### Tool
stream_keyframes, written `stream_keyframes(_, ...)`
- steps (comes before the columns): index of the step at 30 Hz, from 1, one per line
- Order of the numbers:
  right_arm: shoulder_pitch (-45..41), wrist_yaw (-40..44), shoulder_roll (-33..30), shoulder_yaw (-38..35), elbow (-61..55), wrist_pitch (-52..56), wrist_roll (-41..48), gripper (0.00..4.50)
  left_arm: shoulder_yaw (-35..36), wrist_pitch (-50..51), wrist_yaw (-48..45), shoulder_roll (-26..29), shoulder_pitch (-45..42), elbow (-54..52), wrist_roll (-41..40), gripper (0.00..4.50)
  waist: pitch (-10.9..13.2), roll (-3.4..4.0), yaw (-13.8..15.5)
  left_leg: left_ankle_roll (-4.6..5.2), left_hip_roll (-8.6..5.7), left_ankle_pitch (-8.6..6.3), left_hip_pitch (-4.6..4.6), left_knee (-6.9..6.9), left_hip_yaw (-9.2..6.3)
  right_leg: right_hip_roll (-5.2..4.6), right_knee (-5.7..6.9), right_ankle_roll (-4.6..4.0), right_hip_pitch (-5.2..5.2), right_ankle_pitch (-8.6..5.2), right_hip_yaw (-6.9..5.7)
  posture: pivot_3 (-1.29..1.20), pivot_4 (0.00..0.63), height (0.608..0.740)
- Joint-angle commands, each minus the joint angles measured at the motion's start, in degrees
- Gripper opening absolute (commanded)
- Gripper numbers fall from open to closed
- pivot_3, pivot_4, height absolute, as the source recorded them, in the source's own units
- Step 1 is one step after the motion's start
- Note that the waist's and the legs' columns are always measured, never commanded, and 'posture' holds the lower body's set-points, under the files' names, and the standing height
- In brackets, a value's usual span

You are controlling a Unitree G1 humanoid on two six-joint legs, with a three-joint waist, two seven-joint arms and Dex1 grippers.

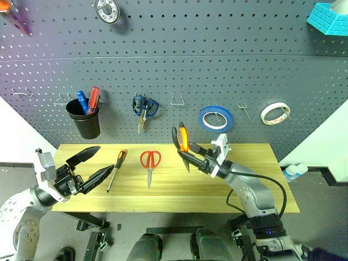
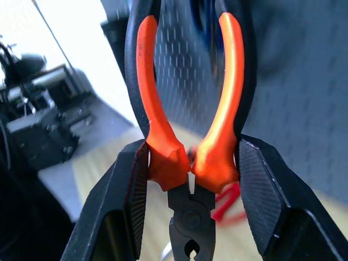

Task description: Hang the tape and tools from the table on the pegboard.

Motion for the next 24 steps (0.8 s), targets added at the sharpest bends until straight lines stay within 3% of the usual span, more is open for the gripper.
stream_keyframes(1, -2.51, -1.19, 1.04, -0.57, -4.58, -0.73, 2.51, 2.04, 0.05, -1.27, -0.3, 0.09, -0.79, 0.18, 0.38, 4.5, -0.07, -0.03, 0.07, 0.0, 0.0, 0.0, 0.01, -0.01, 0.0, 0.0, 0.01, 0.0, 0.0, 0.0, 0.0, 0.0, 0.032, 0.74)
stream_keyframes(12, -9.35, -10.52, 5.44, -1.15, -6.23, -1.23, 3.05, 2.04, -0.2, -1.6, -0.57, 0.1, -1.73, 1.04, 0.75, 4.5, -0.22, -0.02, -0.21, -0.02, 0.0, 0.01, 0.02, 0.03, 0.04, 0.01, 0.11, -0.01, -0.04, 0.04, 0.06, 0.0, 0.034, 0.74)
stream_keyframes(24, -18.63, -20.89, 14.73, 0.99, 4.18, -9.4, -3.86, 2.04, 0.98, -4.01, 2.03, -2.49, -1.17, -0.44, 0.27, 4.5, -0.3, -0.07, -0.05, -0.14, -0.01, 0.08, 0.03, 0.03, 0.06, 0.01, 0.26, -0.03, -0.12, 0.05, 0.08, 0.02, 0.043, 0.74)
